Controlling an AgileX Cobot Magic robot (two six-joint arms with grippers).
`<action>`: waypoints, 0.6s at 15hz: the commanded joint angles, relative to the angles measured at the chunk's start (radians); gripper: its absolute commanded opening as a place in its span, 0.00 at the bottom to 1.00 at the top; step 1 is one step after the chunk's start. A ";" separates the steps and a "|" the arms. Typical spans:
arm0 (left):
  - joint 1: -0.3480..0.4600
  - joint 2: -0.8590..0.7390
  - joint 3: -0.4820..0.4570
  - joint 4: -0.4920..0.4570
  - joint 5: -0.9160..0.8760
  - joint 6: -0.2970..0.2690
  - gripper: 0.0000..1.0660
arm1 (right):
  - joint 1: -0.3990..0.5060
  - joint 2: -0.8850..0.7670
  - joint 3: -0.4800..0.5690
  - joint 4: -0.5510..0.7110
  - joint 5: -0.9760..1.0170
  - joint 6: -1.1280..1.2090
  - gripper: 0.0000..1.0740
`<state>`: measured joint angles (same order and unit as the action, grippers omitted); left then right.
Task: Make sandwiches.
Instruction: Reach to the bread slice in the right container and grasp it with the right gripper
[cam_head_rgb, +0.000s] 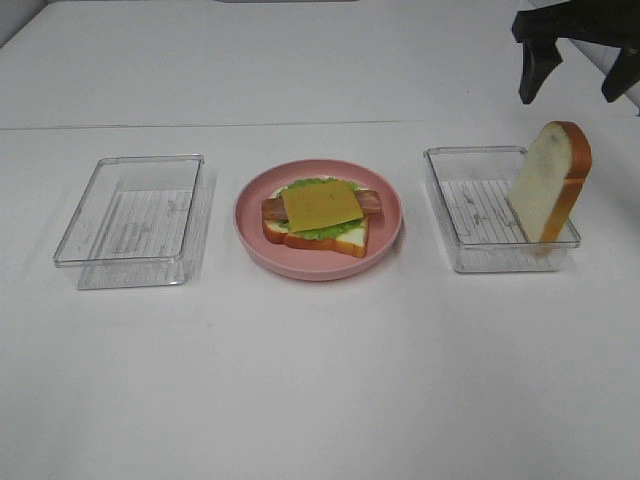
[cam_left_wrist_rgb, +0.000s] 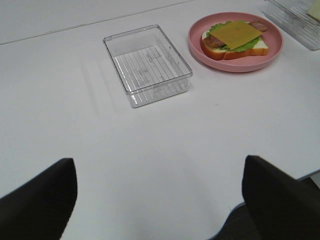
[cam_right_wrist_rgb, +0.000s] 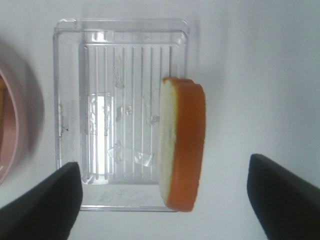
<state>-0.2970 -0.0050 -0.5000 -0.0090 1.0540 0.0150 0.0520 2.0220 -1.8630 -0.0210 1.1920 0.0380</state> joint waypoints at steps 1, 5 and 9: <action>-0.001 -0.020 0.002 -0.002 -0.010 -0.002 0.80 | -0.029 -0.003 -0.004 0.002 0.019 -0.010 0.79; -0.001 -0.020 0.002 -0.002 -0.010 -0.002 0.80 | -0.052 0.037 -0.003 0.057 0.020 -0.056 0.79; -0.001 -0.020 0.002 -0.002 -0.010 -0.002 0.80 | -0.053 0.122 -0.003 0.057 0.016 -0.056 0.79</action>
<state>-0.2970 -0.0050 -0.5000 -0.0090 1.0540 0.0150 0.0040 2.1370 -1.8630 0.0330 1.2020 -0.0080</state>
